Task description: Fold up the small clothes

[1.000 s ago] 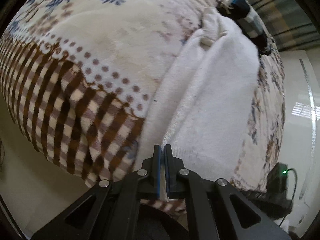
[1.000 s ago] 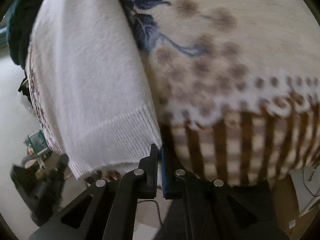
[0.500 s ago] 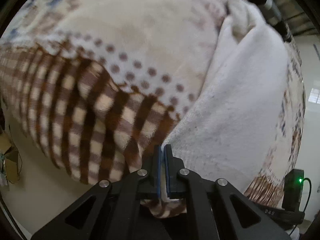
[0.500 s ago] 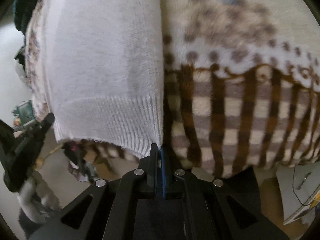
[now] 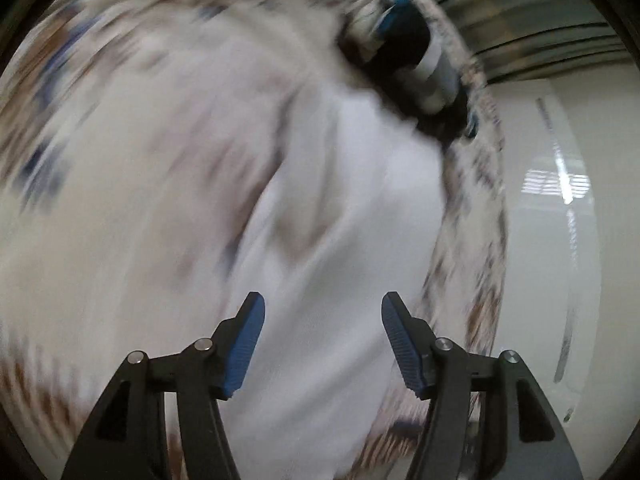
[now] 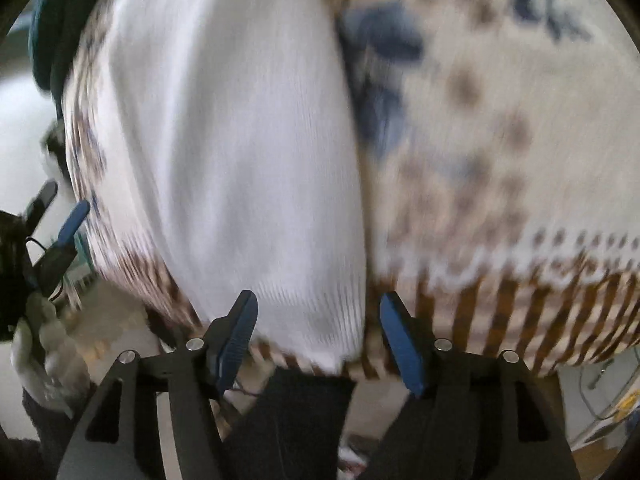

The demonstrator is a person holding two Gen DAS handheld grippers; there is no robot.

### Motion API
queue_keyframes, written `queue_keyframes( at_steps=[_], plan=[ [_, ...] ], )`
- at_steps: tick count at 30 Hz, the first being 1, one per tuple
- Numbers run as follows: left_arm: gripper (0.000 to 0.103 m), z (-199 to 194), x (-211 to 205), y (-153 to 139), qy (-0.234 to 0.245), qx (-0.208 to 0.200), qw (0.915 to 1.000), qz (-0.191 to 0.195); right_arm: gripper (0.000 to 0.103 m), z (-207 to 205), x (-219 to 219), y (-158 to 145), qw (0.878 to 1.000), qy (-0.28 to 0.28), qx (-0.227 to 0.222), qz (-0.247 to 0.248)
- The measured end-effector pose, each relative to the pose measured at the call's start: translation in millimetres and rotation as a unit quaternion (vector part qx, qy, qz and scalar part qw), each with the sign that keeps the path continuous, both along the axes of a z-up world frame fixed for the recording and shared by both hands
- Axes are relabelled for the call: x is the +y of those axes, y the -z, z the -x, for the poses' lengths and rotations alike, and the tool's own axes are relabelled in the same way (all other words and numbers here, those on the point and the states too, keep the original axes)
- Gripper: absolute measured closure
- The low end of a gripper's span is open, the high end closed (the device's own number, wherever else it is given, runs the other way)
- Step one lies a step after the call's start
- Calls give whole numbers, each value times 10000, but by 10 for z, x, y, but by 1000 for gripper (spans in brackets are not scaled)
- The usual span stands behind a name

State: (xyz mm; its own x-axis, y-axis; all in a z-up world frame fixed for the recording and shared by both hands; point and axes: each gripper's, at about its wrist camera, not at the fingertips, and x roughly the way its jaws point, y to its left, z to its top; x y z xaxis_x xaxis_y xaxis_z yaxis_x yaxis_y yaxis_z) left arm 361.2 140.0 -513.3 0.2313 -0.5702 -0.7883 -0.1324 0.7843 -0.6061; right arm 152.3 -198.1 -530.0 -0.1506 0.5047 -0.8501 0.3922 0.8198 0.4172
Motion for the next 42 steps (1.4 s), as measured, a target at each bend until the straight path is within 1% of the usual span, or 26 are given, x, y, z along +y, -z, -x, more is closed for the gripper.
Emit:
queue_keyframes(
  at_steps=[1, 3, 4, 5, 6, 7, 8, 9, 12, 15, 17, 19, 21, 23, 24, 25, 26, 27, 28, 29, 31, 33, 36, 37, 40, 42],
  plan=[
    [45, -290, -102, 47, 130, -115, 9998, 45, 37, -112, -36, -23, 9998, 145, -96, 34],
    [45, -797, -328, 166, 364, -224, 9991, -81, 37, -434, -146, -62, 9984, 436, -320, 166],
    [45, -975, -415, 246, 535, -214, 9982, -136, 37, -584, -168, -55, 9975, 527, -401, 230],
    [45, -1148, -509, 342, 671, -167, 9970, -341, 37, -734, -225, -37, 9964, 622, -503, 288],
    [49, -1225, -567, 418, 782, -143, 9956, -500, 37, -905, -261, -40, 9948, 735, -611, 352],
    [69, -1318, -617, 530, 905, -110, 9940, -604, 37, -1069, -290, -18, 9938, 804, -675, 380],
    [90, -1363, -637, 573, 942, -120, 9936, -607, 37, -1208, -310, -13, 9926, 861, -754, 395],
    [95, -1375, -642, 554, 975, -201, 9933, -583, 37, -1337, -302, -11, 9914, 904, -830, 450],
    [96, -1218, -607, 186, 1046, -886, 9884, -648, 37, -1597, -275, -49, 9895, 883, -957, 631],
    [96, -1177, -499, -3, 924, -1050, 9889, -499, 37, -1753, -236, -56, 9890, 746, -996, 804],
    [96, -1252, -412, -1, 813, -1003, 9904, -483, 37, -1852, -247, -26, 9900, 699, -931, 799],
    [96, -1483, -333, 152, 603, -833, 9931, -564, 37, -1917, -103, 19, 9909, 638, -877, 795],
    [96, -1612, -227, 332, 459, -637, 9951, -602, 37, -1917, 2, 39, 9914, 590, -849, 799],
    [95, -1701, -146, 544, 534, -316, 9972, -413, 37, -1857, 22, 48, 9917, 559, -829, 809],
    [90, -1700, -88, 636, 520, -122, 9983, -219, 37, -1822, 35, 42, 9919, 571, -805, 803],
    [85, -1676, -59, 660, 509, -58, 9987, -55, 37, -1757, -56, 106, 9921, 576, -787, 784],
    [80, -1606, -14, 642, 493, -55, 9987, 105, 37, -1687, -49, 97, 9927, 599, -745, 736],
    [69, -1526, 20, 600, 497, -130, 9985, 206, 37, -1618, -42, 91, 9932, 624, -711, 679],
    [51, -1386, 64, 556, 557, -259, 9975, 337, 37, -1518, -47, 83, 9936, 645, -686, 623],
    [45, -1258, 105, 535, 606, -309, 9968, 431, 37, -1381, -43, 62, 9942, 671, -643, 535],
    [43, -889, 189, 525, 704, -177, 9962, 488, 37, -1163, -51, 23, 9950, 679, -576, 452],
    [43, -507, 208, 508, 861, -32, 9956, 377, 37, -867, -83, 22, 9961, 676, -438, 353],
    [43, 215, 205, 444, 1034, 214, 9943, 129, 37, -318, -81, 88, 9977, 653, -151, 134],
    [43, 498, 167, 448, 1070, 378, 9935, 121, 37, -191, -39, 136, 9979, 636, -52, 56],
    [43, 1089, 49, 590, 1111, 872, 9900, -49, 37, 245, 127, 367, 9978, 554, 263, -239],
    [43, 1360, -39, 780, 1082, 1158, 9871, -217, 38, 495, 245, 492, 9971, 590, 283, -377]
  ],
)
